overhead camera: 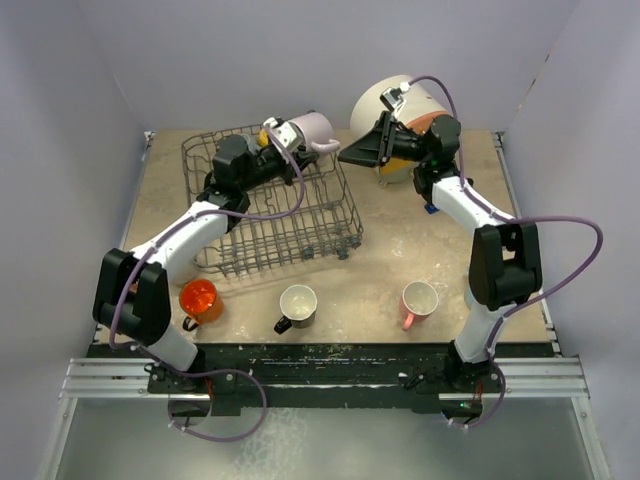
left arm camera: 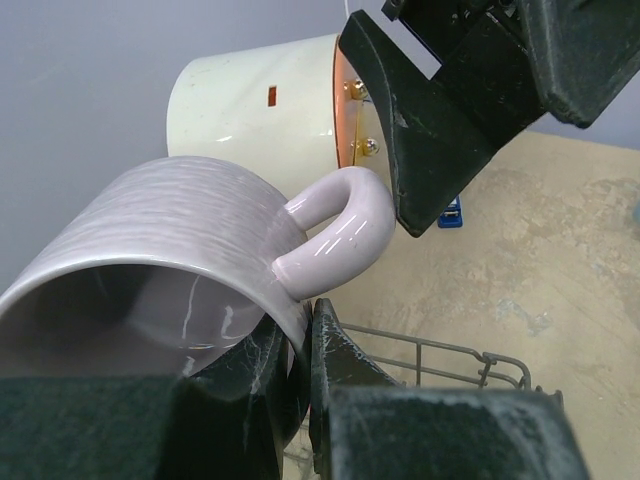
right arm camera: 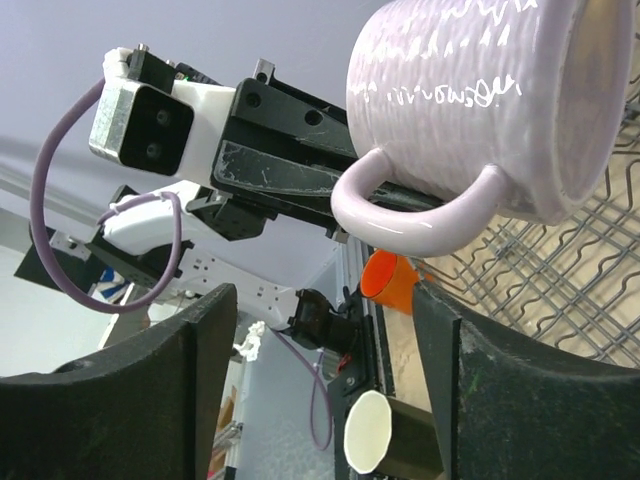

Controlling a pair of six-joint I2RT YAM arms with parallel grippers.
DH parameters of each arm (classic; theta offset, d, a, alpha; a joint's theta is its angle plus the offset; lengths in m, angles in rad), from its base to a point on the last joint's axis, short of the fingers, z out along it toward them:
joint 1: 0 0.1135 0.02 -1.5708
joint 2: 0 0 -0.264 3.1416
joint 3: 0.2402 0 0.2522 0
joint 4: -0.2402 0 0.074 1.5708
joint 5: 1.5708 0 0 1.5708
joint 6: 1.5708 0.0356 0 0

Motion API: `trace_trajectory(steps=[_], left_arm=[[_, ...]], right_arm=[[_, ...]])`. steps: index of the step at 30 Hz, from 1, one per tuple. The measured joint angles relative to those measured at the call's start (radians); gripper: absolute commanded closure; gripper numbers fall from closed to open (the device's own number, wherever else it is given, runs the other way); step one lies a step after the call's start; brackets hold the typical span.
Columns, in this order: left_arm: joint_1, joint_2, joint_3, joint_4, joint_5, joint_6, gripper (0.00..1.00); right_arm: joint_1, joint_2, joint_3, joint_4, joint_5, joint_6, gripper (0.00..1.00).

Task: Load the cups into the dish rack
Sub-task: Turn the cup upside down in the dish rack.

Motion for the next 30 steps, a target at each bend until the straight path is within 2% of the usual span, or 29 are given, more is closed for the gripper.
trace_trajectory(steps=[8,15,30], left_arm=[[0.0,0.033,0.003,0.066,0.057,0.029,1.0],[0.0,0.08,0.034,0.172,0.127,0.043,1.0],[0.0,0.142,0.077,0.294,0.279,0.07,1.0]], right_arm=[[0.001,0.009,0.001,0.022,0.008,0.091,0.07],[0.003,0.015,0.01,0.028,0.029,0.165,0.02],[0.008,0.015,0.035,-0.01,0.083,0.272,0.18]])
